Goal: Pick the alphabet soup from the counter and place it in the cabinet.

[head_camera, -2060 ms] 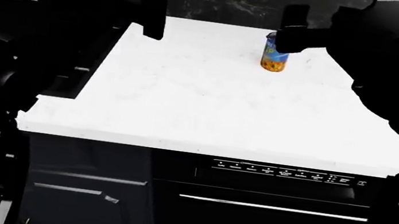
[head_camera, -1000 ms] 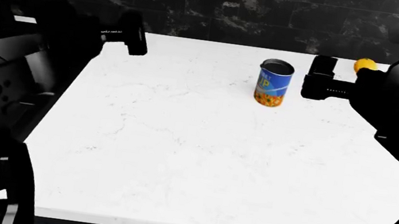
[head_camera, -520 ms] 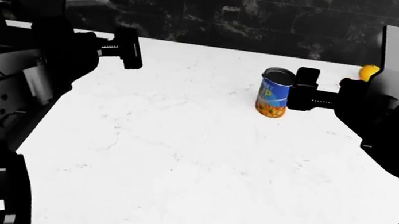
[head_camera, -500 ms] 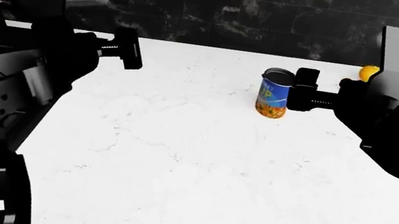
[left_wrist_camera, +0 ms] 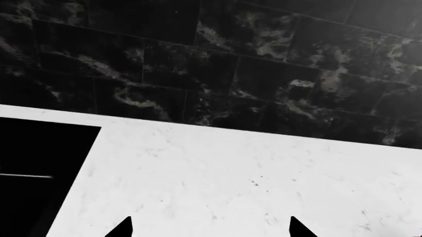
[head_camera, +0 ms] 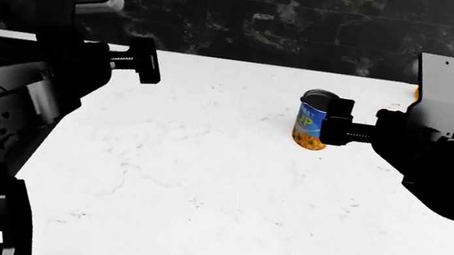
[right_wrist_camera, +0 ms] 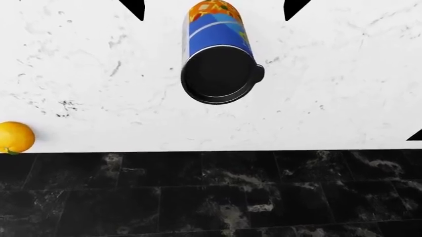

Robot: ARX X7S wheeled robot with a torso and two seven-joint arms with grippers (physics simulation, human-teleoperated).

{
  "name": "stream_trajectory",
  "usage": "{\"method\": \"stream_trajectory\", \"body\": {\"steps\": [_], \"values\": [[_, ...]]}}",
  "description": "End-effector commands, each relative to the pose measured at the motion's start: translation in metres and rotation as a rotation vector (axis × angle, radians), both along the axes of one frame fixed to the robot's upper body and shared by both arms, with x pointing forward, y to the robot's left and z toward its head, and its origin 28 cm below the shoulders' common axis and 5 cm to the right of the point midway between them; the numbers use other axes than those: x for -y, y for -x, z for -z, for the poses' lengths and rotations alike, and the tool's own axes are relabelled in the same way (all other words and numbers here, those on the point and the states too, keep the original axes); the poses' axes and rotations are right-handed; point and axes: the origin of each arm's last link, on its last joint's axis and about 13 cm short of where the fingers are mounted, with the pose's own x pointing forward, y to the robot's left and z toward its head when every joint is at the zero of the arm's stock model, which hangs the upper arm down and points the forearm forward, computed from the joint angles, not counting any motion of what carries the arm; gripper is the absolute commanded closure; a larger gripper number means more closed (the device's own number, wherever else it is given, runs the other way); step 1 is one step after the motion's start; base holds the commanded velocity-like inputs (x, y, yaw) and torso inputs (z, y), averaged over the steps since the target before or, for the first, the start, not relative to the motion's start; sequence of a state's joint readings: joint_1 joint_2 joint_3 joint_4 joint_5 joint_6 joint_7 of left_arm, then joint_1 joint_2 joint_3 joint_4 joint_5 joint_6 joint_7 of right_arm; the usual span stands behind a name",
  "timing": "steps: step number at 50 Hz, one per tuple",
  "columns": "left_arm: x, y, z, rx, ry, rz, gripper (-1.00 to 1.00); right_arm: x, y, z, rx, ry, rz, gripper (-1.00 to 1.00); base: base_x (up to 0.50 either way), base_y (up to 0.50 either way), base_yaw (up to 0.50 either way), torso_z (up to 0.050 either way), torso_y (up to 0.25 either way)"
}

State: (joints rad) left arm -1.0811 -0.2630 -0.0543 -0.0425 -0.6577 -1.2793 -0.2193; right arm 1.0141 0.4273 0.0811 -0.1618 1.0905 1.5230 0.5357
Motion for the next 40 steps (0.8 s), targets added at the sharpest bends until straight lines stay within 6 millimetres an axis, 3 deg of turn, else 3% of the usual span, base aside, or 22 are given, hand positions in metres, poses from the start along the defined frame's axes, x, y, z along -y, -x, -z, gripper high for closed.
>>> {"method": "stream_trajectory", "body": {"steps": [1,27,40], "values": [[0.0,-0.001,0.003,-0.007,-0.006,-0.001,-1.0,0.0,0.0,0.007,-0.031,0.002,-0.006,-1.0,0.15,0.0,0.0,0.0,0.0],[-0.003,0.002,0.007,-0.005,-0.011,-0.002,-1.0,-0.002,0.004,0.013,-0.042,0.003,-0.008,-1.0,0.13,0.0,0.0,0.0,0.0],[-0.002,0.004,0.008,-0.003,-0.011,0.001,-1.0,-0.006,0.015,0.024,-0.045,0.018,-0.015,-1.0,0.01,0.0,0.0,0.0,0.0]]}}
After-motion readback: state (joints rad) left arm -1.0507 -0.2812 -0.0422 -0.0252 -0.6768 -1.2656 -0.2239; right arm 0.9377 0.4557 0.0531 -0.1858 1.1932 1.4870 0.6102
